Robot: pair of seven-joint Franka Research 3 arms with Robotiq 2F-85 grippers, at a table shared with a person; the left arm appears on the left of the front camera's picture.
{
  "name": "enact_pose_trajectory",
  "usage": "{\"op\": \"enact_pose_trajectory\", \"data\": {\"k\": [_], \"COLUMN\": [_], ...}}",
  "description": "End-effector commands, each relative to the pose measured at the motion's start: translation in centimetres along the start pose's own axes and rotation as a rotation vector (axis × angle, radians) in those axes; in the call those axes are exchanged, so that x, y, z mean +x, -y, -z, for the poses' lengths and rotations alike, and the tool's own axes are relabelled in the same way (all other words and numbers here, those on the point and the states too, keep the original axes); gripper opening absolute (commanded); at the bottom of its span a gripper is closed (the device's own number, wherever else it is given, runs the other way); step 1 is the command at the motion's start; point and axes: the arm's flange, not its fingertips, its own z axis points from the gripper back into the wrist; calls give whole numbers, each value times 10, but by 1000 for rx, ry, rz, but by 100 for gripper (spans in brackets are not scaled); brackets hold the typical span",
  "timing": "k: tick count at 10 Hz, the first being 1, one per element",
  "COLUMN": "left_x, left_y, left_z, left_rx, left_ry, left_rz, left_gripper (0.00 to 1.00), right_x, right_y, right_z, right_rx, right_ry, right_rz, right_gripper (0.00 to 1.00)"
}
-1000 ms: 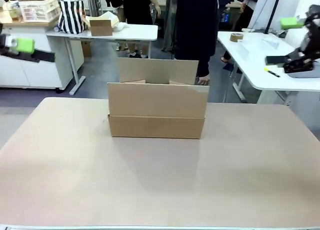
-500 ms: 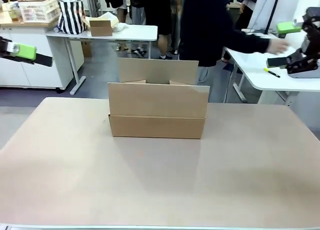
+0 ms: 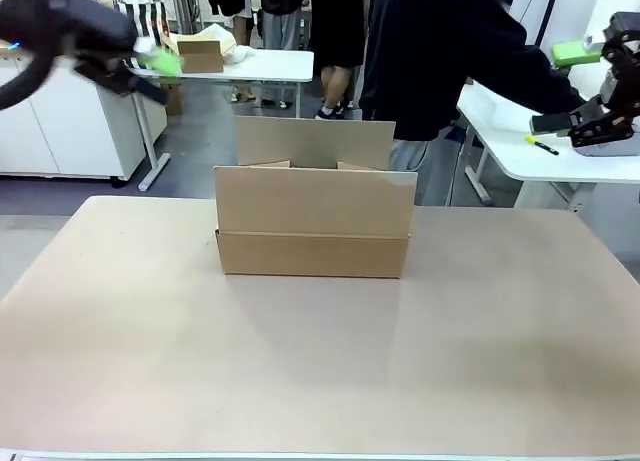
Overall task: Pack the gift set into the box.
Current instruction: Place both hands on the side flaps of the Package Box and spread them outward.
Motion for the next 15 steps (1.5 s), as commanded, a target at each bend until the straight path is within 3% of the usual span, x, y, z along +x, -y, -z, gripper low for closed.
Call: {"op": "enact_pose_trajectory", "data": {"k": [1,4,5,6,7,8,9,12,13,14,15], "left_x": [58,100,108,114,117,111,107,111,112,110,108], "left_y": [3,2,-2,-6,-10,-13,-11,-14,-23,-33,-39], "left_z": [34,99,125,143,155,155,148,161,158,177,195], "left_rx": [150,478,620,682,709,585,657,643,596,685,766], "left_ry": [-236,-367,-383,-343,-289,-265,-326,-310,-164,1,62], "left_rz": [-57,-87,-81,-47,-19,4,-6,2,-290,-523,-629], "left_gripper": [100,100,100,100,100,100,100,100,100,100,100], "right_x": [3,3,3,3,3,3,3,3,3,3,3], "right_y": [0,0,0,0,0,0,0,0,0,0,0], "right_z": [2,2,2,2,2,2,2,2,2,2,2], "right_rx": [26,26,26,26,26,26,26,26,26,26,26], "right_ry": [10,10,10,10,10,10,10,10,10,10,10], "right_rz": [-31,-31,-31,-31,-31,-31,-31,-31,-31,-31,-31], "right_gripper": [100,100,100,100,100,100,100,100,100,100,100]}}
